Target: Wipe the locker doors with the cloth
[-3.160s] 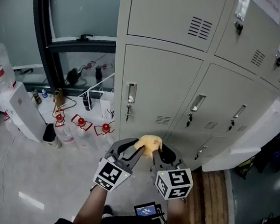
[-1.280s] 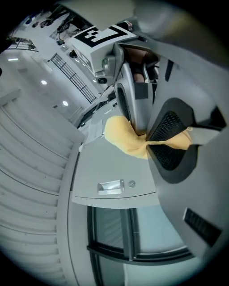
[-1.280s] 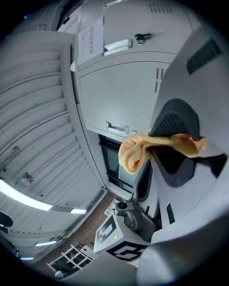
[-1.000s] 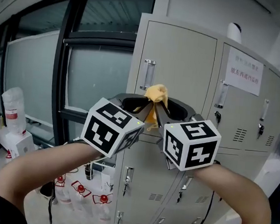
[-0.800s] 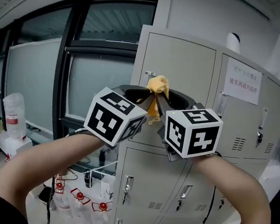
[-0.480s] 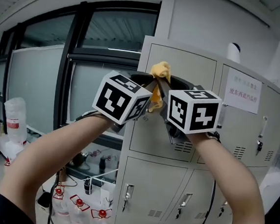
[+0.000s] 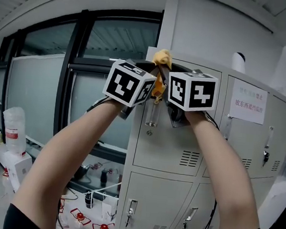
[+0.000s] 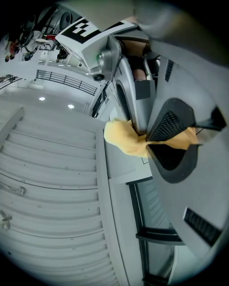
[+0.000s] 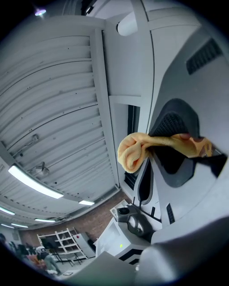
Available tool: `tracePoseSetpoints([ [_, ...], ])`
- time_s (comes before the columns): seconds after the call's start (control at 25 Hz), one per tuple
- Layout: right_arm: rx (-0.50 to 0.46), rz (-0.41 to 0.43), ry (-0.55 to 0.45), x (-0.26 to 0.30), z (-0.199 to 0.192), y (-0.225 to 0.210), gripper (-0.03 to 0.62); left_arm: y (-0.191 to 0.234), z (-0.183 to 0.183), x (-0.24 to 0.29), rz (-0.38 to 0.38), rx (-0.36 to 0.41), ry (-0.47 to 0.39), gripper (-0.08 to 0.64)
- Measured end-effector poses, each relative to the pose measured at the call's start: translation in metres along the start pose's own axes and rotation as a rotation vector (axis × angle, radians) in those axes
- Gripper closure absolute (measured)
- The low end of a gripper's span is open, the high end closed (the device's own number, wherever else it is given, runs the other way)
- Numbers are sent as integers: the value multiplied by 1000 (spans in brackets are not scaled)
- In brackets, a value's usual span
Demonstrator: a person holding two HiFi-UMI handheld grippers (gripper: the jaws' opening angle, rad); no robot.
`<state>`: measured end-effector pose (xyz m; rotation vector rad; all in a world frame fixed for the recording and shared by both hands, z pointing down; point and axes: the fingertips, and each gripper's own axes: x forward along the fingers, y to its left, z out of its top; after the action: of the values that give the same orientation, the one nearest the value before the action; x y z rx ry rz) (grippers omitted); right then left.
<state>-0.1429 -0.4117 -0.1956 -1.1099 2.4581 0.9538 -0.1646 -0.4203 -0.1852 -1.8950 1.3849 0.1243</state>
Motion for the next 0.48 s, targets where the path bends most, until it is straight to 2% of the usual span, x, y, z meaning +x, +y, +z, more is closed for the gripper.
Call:
tracePoseSetpoints([
  [0.16,-22,2,-8,17,-2,-5,522,10,-2,13,13,-2,-21,523],
  [0.32,-60,-10,0,25,-5,-12,522,14,-6,23,3,23,-36,523],
  [0.48,-96,-17,20,35,-11,-13,522,19,-13,30,24,58,-27,525],
])
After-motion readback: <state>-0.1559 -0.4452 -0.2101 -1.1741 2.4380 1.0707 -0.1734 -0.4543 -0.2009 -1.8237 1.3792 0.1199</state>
